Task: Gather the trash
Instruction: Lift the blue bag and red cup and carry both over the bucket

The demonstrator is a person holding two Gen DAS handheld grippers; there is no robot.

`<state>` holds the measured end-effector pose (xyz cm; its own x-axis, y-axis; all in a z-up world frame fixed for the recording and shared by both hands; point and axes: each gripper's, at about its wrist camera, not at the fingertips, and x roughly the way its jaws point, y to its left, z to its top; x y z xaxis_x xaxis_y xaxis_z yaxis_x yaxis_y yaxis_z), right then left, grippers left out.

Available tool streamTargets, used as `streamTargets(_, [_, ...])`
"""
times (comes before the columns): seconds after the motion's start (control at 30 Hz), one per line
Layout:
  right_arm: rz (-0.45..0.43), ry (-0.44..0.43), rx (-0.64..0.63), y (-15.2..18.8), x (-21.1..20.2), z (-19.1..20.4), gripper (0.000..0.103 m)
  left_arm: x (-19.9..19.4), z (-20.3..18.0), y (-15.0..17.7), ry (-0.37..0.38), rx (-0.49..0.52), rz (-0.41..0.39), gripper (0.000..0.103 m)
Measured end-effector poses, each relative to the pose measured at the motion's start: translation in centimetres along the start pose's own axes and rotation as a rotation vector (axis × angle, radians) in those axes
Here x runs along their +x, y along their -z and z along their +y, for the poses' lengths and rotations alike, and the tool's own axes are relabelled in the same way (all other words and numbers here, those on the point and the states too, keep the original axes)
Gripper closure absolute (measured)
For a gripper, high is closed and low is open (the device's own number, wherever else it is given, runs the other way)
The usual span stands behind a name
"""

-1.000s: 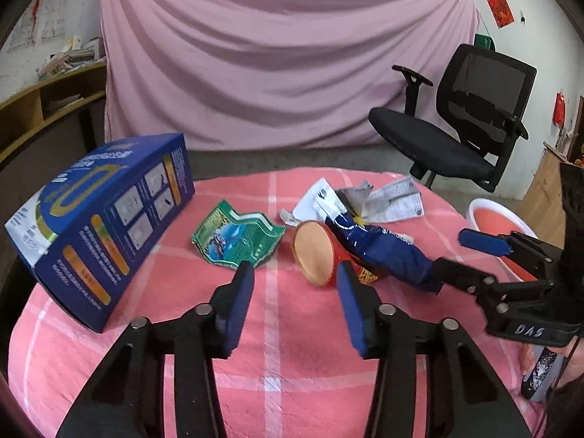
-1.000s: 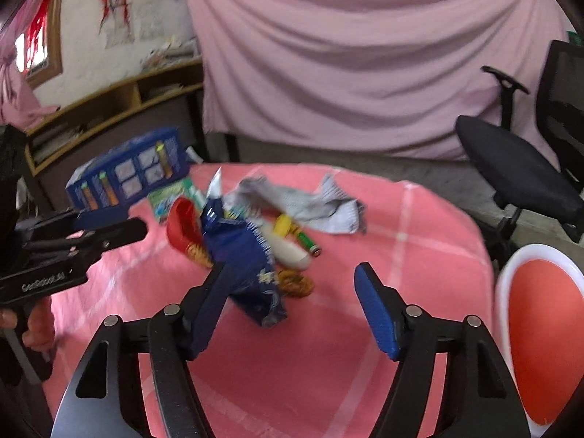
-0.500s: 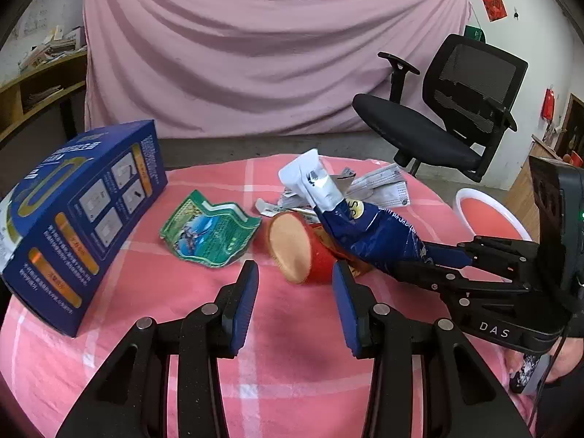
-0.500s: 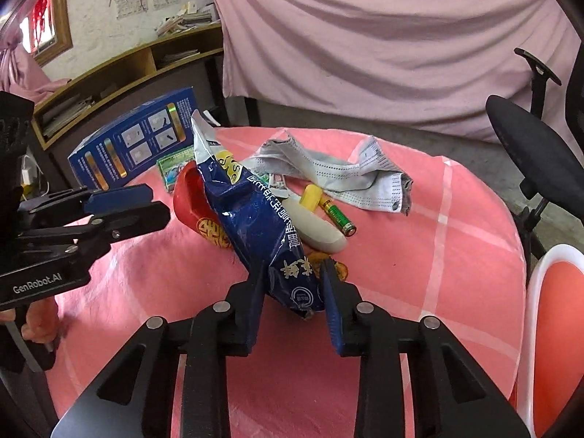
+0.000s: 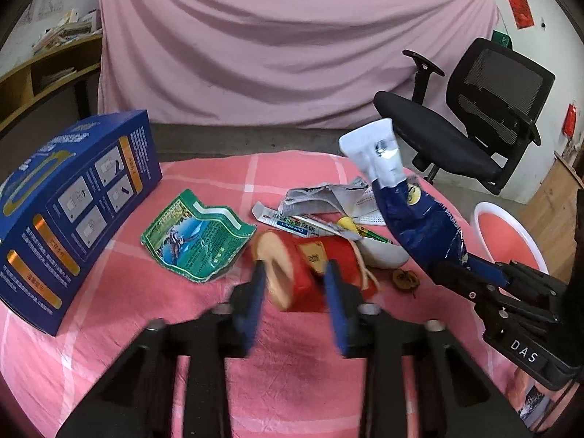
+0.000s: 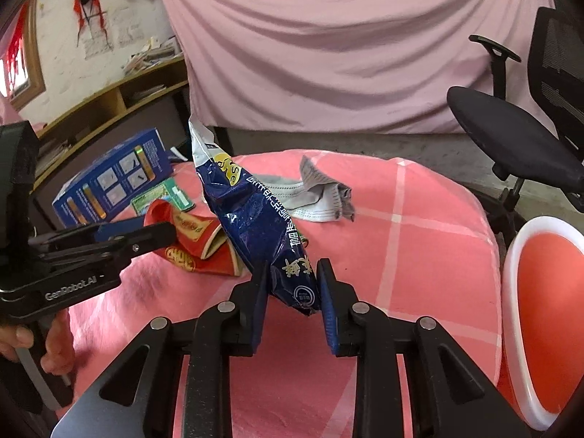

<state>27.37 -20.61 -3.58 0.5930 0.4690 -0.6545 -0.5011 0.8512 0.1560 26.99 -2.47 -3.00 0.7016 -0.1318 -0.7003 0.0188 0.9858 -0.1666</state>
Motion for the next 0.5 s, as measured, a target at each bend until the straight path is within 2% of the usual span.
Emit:
streamTargets(0.17, [-0.019,0.008,-0.002,0.2,-0.3,0.2,0.079,-0.5,0.3,0.1,0.005,-0.009,-0.003,0.089])
streamTargets(0.27, [-0.046,0.014,0.003,0.2,-0.8,0.2,0.079,-1.3,0.4,0.5,0.0,0.007,-0.032,0.091])
streamTargets(0.4, [-0.107,0.022,0.014,0.3,-1.9,0.2,0.079,-3.0,-0.3,1.3,-0.01,0.051,-0.103,0.095])
streamTargets(0.5, [-0.187,0.027,0.023,0.4,-3.4,0.1,0.079,-4.7,-1.1,1.9,-0.015,0.084,-0.179,0.095])
